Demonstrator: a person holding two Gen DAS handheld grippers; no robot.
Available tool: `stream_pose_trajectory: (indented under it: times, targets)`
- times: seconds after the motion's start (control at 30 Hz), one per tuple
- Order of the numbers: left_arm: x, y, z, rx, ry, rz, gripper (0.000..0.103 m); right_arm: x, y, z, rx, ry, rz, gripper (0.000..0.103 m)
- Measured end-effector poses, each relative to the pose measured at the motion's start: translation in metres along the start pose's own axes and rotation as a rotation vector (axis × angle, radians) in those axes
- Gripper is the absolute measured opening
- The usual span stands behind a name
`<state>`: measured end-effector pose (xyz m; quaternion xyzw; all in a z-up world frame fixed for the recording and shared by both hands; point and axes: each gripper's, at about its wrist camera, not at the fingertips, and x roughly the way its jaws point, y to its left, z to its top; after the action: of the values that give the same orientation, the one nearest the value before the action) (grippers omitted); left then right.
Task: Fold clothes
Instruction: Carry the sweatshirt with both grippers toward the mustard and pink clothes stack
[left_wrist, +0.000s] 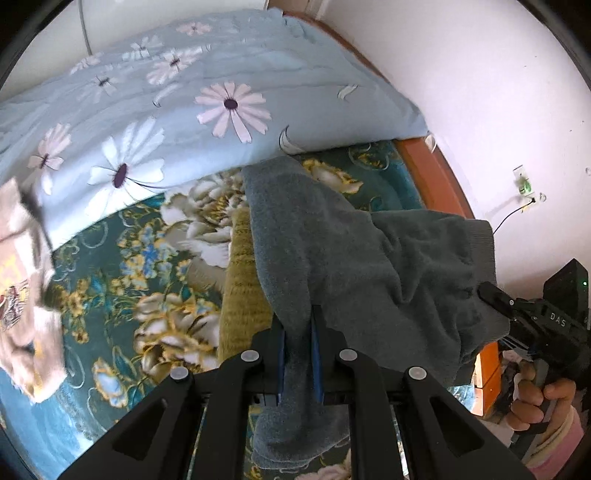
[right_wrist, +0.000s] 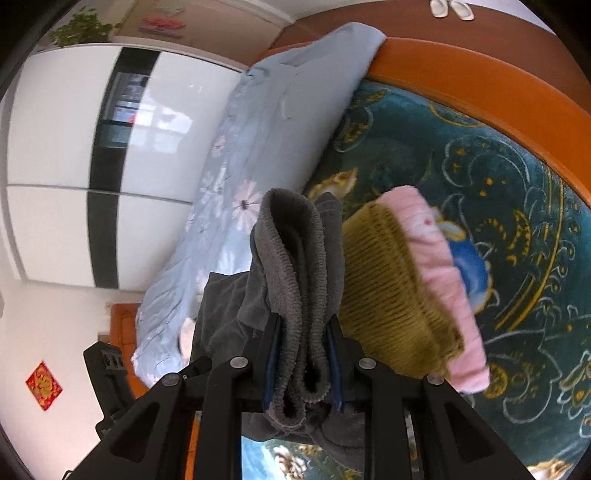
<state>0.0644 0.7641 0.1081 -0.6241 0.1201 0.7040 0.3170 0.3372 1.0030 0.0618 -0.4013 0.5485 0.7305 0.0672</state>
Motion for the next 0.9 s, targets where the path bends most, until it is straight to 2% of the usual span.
stream_pose_trajectory:
  times: [0.17, 0.27, 0.43, 0.53, 0.67, 0.77, 0.9]
  targets:
    - [0.049, 0.018, -0.005, -0.024, 0.087, 0.044, 0.012, 0.029, -0.031, 0.001, 0.047, 0.050, -0.093, 0.025]
    - [0.066, 0.032, -0.014, -0.050, 0.115, 0.027, 0.013, 0.038, -0.048, -0.004, 0.080, 0.067, -0.099, 0.025]
    - [0.076, 0.036, -0.013, -0.034, 0.124, 0.011, 0.015, 0.041, -0.053, -0.004, 0.073, 0.073, -0.108, 0.027]
    - [0.068, 0.036, -0.009, -0.030, 0.132, -0.004, 0.017, 0.031, -0.041, -0.001, 0.029, 0.066, -0.146, 0.030]
    - [0.037, 0.042, -0.007, -0.024, 0.056, -0.002, 0.020, 0.030, -0.015, 0.008, -0.070, 0.056, -0.190, 0.030]
    - [0.021, 0.038, 0.008, -0.011, -0.007, 0.001, 0.020, 0.037, 0.008, 0.016, -0.158, 0.051, -0.217, 0.030]
    - [0.022, 0.019, 0.032, 0.017, -0.051, -0.070, 0.020, 0.047, 0.038, 0.026, -0.275, 0.043, -0.252, 0.031]
